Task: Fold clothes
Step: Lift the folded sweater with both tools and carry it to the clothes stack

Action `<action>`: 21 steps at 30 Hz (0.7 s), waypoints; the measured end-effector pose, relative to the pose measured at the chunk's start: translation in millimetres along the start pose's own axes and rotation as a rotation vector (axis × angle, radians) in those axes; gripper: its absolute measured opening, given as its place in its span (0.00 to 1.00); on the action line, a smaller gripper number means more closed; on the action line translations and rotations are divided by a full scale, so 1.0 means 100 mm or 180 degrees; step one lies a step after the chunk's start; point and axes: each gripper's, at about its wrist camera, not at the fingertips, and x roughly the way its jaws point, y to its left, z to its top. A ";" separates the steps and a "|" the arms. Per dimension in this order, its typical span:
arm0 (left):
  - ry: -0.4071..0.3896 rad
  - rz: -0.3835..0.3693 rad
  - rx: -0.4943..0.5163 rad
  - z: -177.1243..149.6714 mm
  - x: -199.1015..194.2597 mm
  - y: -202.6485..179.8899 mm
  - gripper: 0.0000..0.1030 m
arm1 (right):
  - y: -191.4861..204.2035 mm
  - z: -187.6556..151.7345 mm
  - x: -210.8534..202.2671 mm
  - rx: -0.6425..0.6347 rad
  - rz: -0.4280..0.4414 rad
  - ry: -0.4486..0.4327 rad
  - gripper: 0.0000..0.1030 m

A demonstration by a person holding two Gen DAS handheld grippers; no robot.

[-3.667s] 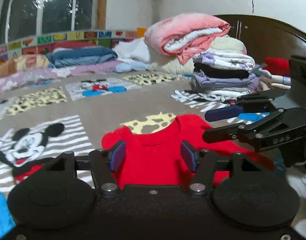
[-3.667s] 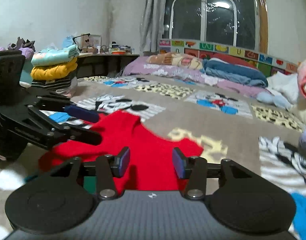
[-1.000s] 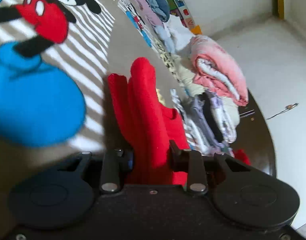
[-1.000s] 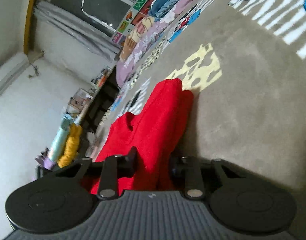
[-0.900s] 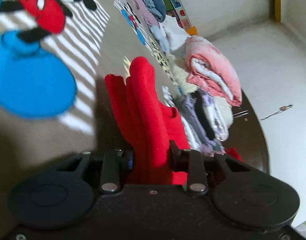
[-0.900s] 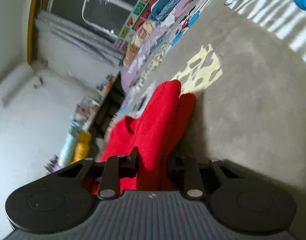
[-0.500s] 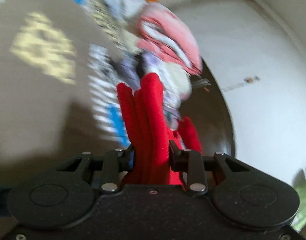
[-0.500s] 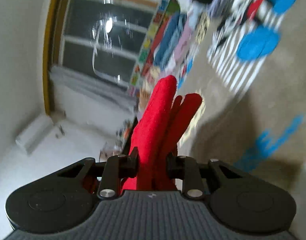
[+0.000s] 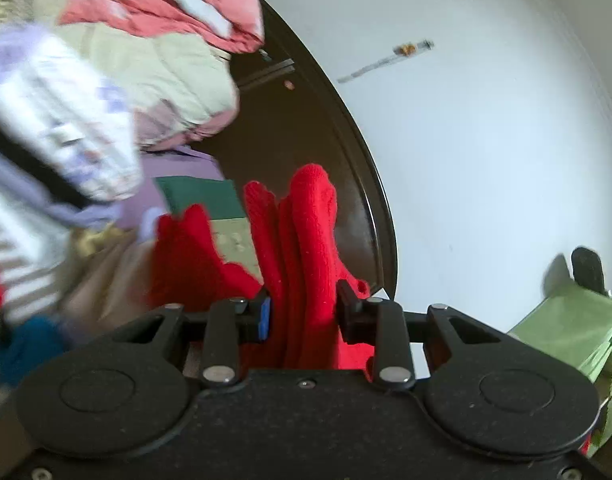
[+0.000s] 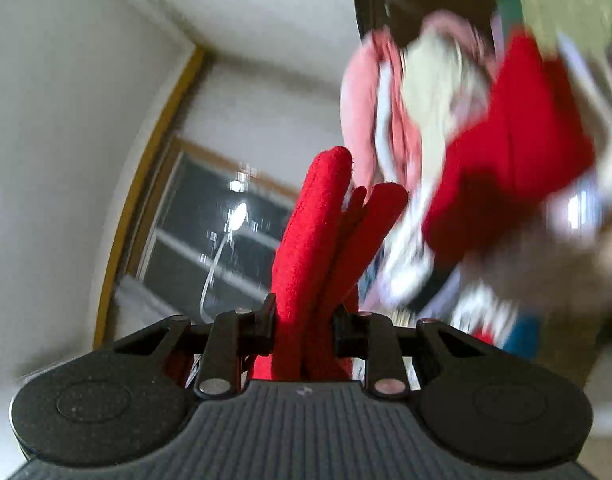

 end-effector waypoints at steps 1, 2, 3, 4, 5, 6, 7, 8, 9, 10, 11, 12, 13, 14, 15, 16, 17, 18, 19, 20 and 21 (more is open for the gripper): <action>0.0040 -0.0007 0.0001 0.07 0.14 0.00 0.28 | -0.02 0.14 0.02 -0.0025 -0.0020 -0.0069 0.26; 0.0076 -0.0011 0.0002 0.13 0.27 0.01 0.28 | -0.05 0.27 0.05 -0.0043 -0.0041 -0.0133 0.26; 0.0112 -0.0014 0.0002 0.20 0.41 0.01 0.28 | -0.07 0.40 0.08 -0.0060 -0.0062 -0.0197 0.26; 0.0145 -0.0016 0.0008 0.24 0.54 0.01 0.28 | -0.10 0.53 0.11 -0.0078 -0.0083 -0.0262 0.26; 0.0169 -0.0013 0.0010 0.27 0.67 0.00 0.28 | -0.13 0.65 0.13 -0.0074 -0.0101 -0.0312 0.26; 0.0190 -0.0010 0.0000 0.30 0.78 0.02 0.28 | -0.17 0.77 0.16 -0.0069 -0.0126 -0.0354 0.26; 0.0210 -0.0002 -0.0016 0.33 0.88 0.04 0.28 | -0.21 0.88 0.20 -0.0078 -0.0161 -0.0389 0.26; 0.0230 0.0015 -0.0042 0.34 0.97 0.08 0.28 | -0.25 0.96 0.24 -0.0077 -0.0197 -0.0410 0.26; 0.0253 0.0039 -0.0063 0.34 1.05 0.11 0.28 | -0.30 1.03 0.28 -0.0070 -0.0232 -0.0426 0.26; 0.0278 0.0079 -0.0079 0.33 1.13 0.15 0.28 | -0.35 1.09 0.31 -0.0060 -0.0271 -0.0442 0.26; 0.0299 0.0122 -0.0095 0.31 1.17 0.19 0.28 | -0.41 1.14 0.33 -0.0048 -0.0312 -0.0458 0.26; 0.0320 0.0164 -0.0111 0.30 1.22 0.24 0.28 | -0.47 1.19 0.36 -0.0037 -0.0353 -0.0473 0.26; 0.0334 0.0208 -0.0127 0.28 1.27 0.29 0.28 | -0.55 1.22 0.37 -0.0012 -0.0402 -0.0483 0.26; 0.0341 0.0283 -0.0133 0.25 1.30 0.36 0.28 | -0.63 1.23 0.37 0.0018 -0.0456 -0.0491 0.26; 0.0352 0.0401 -0.0125 0.22 1.33 0.44 0.28 | -0.73 1.25 0.38 0.0046 -0.0520 -0.0495 0.26; 0.0357 0.0498 -0.0107 0.18 1.34 0.51 0.28 | -0.84 1.24 0.41 0.0073 -0.0612 -0.0475 0.26; 0.0353 0.0565 -0.0076 0.13 1.32 0.58 0.28 | -0.95 1.22 0.43 0.0098 -0.0714 -0.0445 0.26; 0.0350 0.0632 -0.0045 0.08 1.30 0.64 0.32 | -1.06 1.20 0.46 0.0124 -0.0817 -0.0415 0.26; 0.0316 0.0684 0.0029 0.05 1.26 0.65 0.37 | -1.15 1.18 0.48 0.0106 -0.0915 -0.0378 0.26; 0.0238 0.0713 0.0165 0.04 1.21 0.60 0.40 | -1.20 1.15 0.52 0.0023 -0.0979 -0.0350 0.26; 0.0149 0.0797 0.0333 0.03 1.16 0.53 0.49 | -1.20 1.13 0.54 -0.0071 -0.0994 -0.0342 0.28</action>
